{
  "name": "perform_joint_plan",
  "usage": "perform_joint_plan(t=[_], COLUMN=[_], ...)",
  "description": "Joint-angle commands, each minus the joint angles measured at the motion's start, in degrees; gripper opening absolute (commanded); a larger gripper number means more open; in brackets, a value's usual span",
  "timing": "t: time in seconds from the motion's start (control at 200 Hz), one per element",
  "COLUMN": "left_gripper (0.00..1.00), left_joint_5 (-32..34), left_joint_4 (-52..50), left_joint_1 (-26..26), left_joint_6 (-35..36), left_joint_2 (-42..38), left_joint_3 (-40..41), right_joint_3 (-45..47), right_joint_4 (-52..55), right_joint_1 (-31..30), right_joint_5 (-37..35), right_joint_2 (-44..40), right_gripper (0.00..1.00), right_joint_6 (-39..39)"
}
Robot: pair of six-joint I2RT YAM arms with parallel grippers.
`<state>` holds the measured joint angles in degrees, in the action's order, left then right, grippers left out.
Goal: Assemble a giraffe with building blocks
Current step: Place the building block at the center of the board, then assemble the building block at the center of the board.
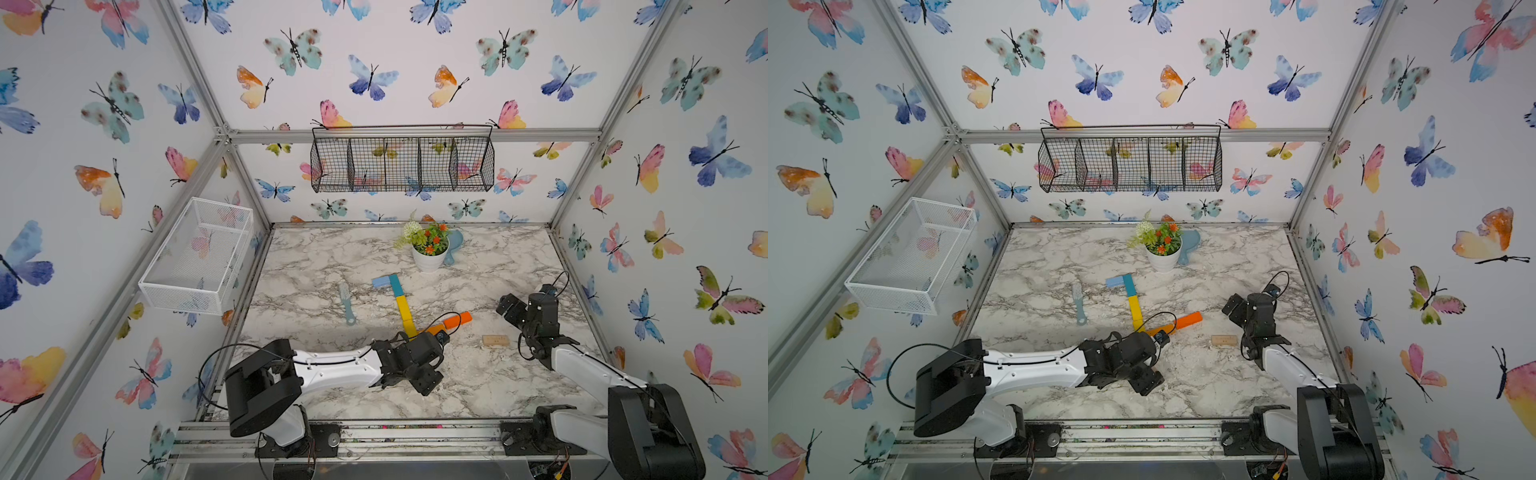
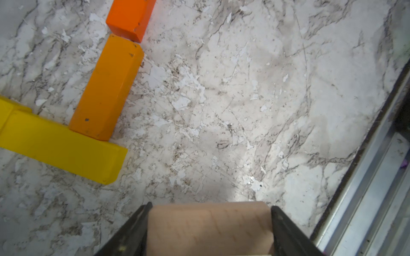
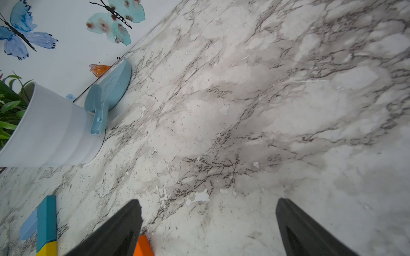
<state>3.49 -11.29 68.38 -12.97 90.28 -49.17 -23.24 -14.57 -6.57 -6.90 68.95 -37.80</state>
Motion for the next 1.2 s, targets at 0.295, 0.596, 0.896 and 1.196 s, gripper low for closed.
perform_joint_plan(t=[0.295,0.596,0.896,1.196], left_gripper=[0.68,0.98,0.98,0.98], left_joint_5=[3.95,5.27,4.18,6.98], left_joint_4=[0.74,-4.55,-3.13,17.28], left_joint_1=[1.14,0.98,-20.49,-41.21], left_joint_6=[-0.64,-3.78,-15.77,-23.04], left_joint_2=[6.36,0.59,-12.94,-13.55], left_joint_3=[-2.00,-4.70,-5.26,10.01], right_joint_3=[0.51,-1.88,-2.51,-2.16], right_joint_4=[-1.60,0.90,6.93,13.46], right_joint_1=[-0.11,-0.11,-2.29,-23.29], right_joint_5=[1.92,7.95,30.74,35.26], right_joint_2=[0.40,1.87,-3.59,-4.80], right_gripper=[1.00,1.00,1.00,1.00], right_joint_6=[1.84,4.41,7.45,6.83])
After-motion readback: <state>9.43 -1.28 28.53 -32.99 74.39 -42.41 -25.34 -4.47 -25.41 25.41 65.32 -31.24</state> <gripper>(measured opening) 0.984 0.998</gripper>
